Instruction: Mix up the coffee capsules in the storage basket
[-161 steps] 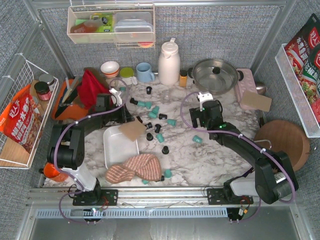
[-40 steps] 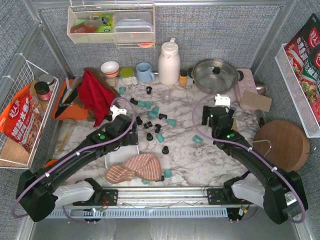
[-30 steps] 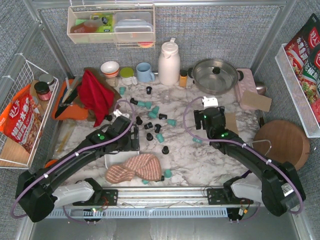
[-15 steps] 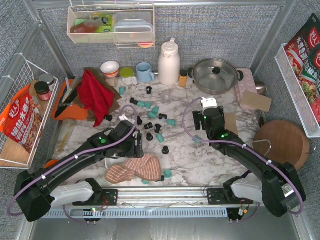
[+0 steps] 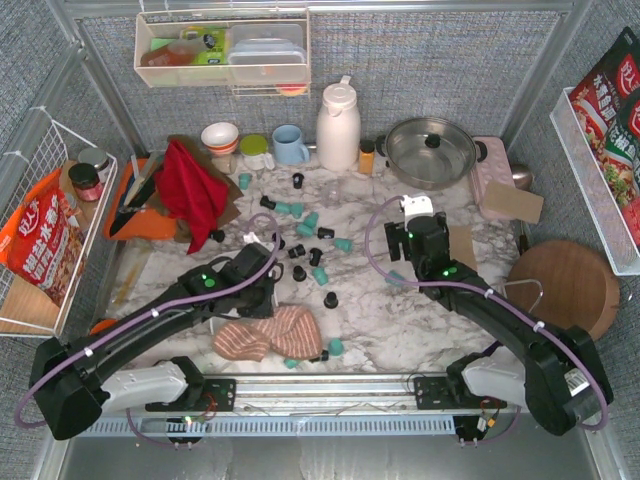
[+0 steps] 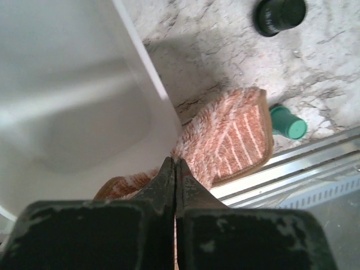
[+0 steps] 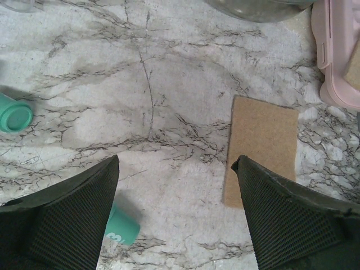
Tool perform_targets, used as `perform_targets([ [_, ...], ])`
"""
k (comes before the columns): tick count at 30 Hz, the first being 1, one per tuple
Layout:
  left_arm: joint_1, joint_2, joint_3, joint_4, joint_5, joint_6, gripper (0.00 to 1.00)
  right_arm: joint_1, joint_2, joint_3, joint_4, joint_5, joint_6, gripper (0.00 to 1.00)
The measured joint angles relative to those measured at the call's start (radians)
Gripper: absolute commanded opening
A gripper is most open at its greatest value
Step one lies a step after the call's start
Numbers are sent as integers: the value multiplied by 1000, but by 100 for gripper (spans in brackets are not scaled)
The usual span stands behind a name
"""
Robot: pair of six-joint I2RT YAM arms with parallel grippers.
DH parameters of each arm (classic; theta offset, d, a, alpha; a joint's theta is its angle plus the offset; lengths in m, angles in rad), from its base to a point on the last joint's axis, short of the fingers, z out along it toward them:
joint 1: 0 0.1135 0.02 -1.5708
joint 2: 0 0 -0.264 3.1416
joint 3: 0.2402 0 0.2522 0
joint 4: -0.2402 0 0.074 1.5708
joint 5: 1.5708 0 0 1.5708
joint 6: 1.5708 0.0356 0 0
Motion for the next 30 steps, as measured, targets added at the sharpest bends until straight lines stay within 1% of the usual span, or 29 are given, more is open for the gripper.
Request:
perform_targets([
  [4,-2,-2,77,-29,11,39,0,2,-25,10,-22,-2,0,89],
  [7,-2,-2,204,-66,13,89,0,10,-80,18,-44,-17,-1,89],
  [10,-2,-2,327,-64,5,140,0,20,-163,21,-60,-89,-12,89],
  [13,-2,6,386,-47,6,186,0,31,-226,45,-85,-172,-32,89],
  [17,-2,41,443,14,6,243,0,48,-284,98,-119,-298,-53,89],
  [21,-1,60,440,130,-28,293,0,66,-335,115,-112,-454,-68,90],
  [23,0,59,424,201,-55,314,0,81,-352,96,-67,-539,-84,91],
  [26,1,58,396,312,-79,343,0,112,-364,36,43,-661,-115,94],
  [30,1,74,379,452,-85,368,0,190,-321,-47,225,-774,-188,96],
])
